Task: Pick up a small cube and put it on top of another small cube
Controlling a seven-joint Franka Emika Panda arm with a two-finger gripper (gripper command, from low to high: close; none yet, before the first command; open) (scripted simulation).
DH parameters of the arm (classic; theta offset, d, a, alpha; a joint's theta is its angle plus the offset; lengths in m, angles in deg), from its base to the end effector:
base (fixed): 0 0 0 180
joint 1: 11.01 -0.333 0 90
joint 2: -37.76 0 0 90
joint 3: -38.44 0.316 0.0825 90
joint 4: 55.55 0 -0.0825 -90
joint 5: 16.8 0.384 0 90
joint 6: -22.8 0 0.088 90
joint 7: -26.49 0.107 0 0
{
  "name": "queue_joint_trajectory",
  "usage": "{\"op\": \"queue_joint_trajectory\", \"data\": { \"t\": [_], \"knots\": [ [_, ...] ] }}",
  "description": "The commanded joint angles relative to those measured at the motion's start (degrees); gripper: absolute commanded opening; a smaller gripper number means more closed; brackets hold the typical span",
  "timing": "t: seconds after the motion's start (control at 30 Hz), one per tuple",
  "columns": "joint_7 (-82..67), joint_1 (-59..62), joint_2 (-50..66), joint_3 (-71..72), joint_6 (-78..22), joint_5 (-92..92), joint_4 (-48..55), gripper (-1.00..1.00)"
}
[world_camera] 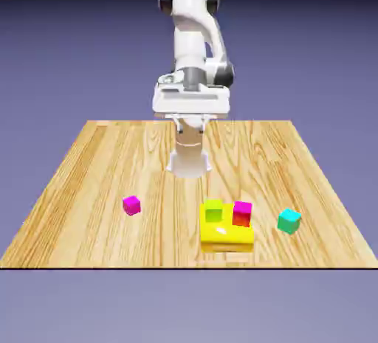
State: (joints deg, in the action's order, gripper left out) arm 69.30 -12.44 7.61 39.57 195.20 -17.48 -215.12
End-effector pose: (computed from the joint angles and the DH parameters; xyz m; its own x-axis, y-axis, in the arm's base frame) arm 0.3986 0.0188 0.4492 0.5693 -0.6425 0.5129 -0.4599 -0.7660 -0.4491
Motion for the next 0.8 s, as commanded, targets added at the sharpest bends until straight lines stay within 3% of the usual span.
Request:
{"op": "queue_joint_trajectory", "data": {
  "t": [0.0,0.77],
  "knots": [
    [0.29,-0.62,2.08,0.94,-1.33,-0.57,1.19,0.0],
    [6.96,-14.76,49.84,22.43,-31.98,-13.67,28.51,0.0]
  ]
}}
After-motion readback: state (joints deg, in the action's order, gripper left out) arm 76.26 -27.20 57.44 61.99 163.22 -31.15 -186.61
